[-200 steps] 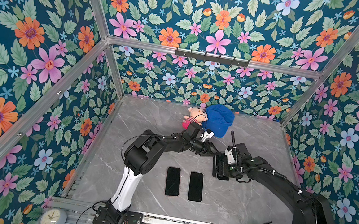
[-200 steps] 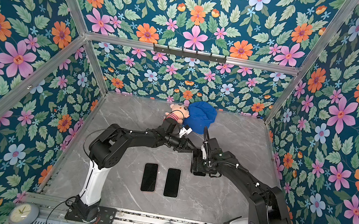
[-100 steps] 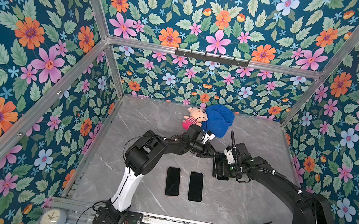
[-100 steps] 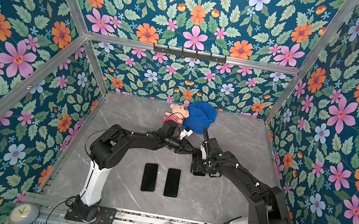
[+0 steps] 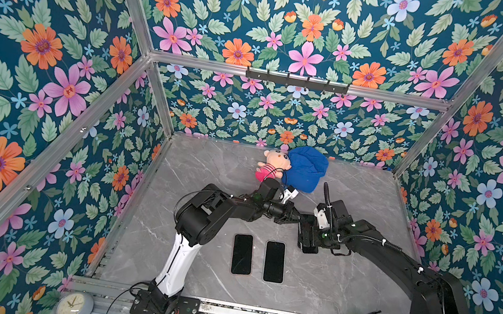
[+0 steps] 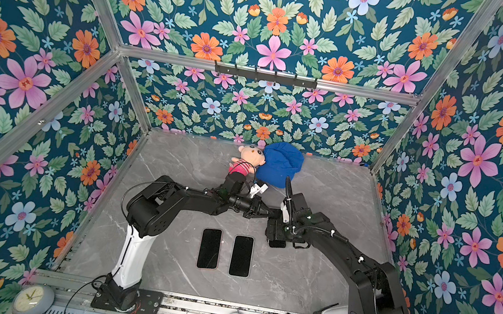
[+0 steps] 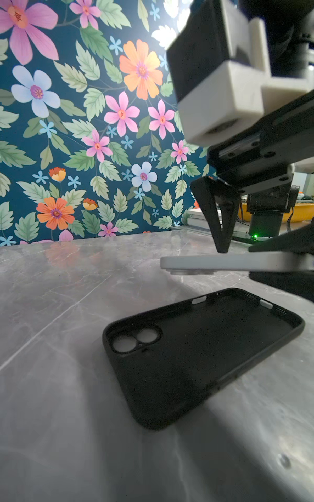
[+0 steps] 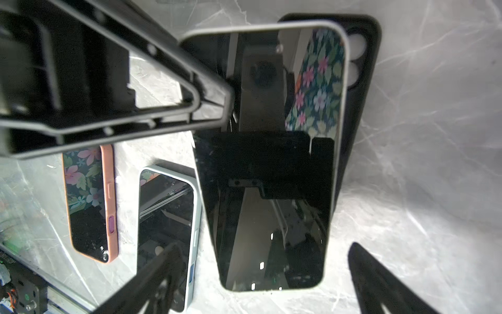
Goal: Put the phone into the phone case
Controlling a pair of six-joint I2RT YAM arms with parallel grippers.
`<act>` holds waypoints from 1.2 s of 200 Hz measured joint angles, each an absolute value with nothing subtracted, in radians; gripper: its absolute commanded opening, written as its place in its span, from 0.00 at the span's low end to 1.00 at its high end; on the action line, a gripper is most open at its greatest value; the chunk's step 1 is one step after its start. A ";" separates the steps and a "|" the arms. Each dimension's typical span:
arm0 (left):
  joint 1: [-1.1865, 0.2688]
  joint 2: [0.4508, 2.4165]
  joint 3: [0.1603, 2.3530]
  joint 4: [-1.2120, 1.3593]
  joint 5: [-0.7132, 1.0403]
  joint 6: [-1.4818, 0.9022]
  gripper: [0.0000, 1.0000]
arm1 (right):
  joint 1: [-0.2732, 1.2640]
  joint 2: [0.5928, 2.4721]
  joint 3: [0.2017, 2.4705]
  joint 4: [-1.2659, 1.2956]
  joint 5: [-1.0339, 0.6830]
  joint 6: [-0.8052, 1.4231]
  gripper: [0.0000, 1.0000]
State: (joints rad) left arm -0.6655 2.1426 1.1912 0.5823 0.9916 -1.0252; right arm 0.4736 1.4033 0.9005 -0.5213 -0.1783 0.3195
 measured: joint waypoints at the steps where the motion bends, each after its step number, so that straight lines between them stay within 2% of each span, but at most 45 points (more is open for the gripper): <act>1: -0.665 2.143 1.190 0.585 0.991 -1.027 0.07 | 0.474 1.401 0.900 -0.521 -0.178 0.319 0.99; 34: -0.665 2.120 1.126 0.709 0.947 -1.131 0.07 | 0.455 1.247 0.843 -0.487 -0.205 0.398 0.97; 84: -0.665 2.081 1.065 0.908 0.859 -1.290 0.07 | 0.274 0.888 0.500 -0.148 -0.436 0.809 0.96; 111: -0.661 2.060 1.053 0.974 0.822 -1.334 0.07 | 0.168 0.844 0.366 0.098 -0.526 0.982 0.92; 135: -0.655 2.061 1.039 1.042 0.796 -1.378 0.07 | 0.112 0.904 0.254 0.308 -0.597 1.143 0.88; 154: -0.653 2.070 1.033 1.090 0.769 -1.414 0.07 | 0.108 0.951 0.222 0.479 -0.633 1.219 0.81; 178: -0.651 2.086 1.032 1.143 0.754 -1.454 0.07 | 0.104 1.008 0.187 0.643 -0.651 1.283 0.66; 206: -0.653 2.104 1.032 1.205 0.743 -1.500 0.08 | 0.105 1.052 0.180 0.753 -0.654 1.314 0.51; 240: -0.654 2.111 1.033 1.250 0.736 -1.540 0.08 | 0.105 1.076 0.182 0.821 -0.654 1.330 0.40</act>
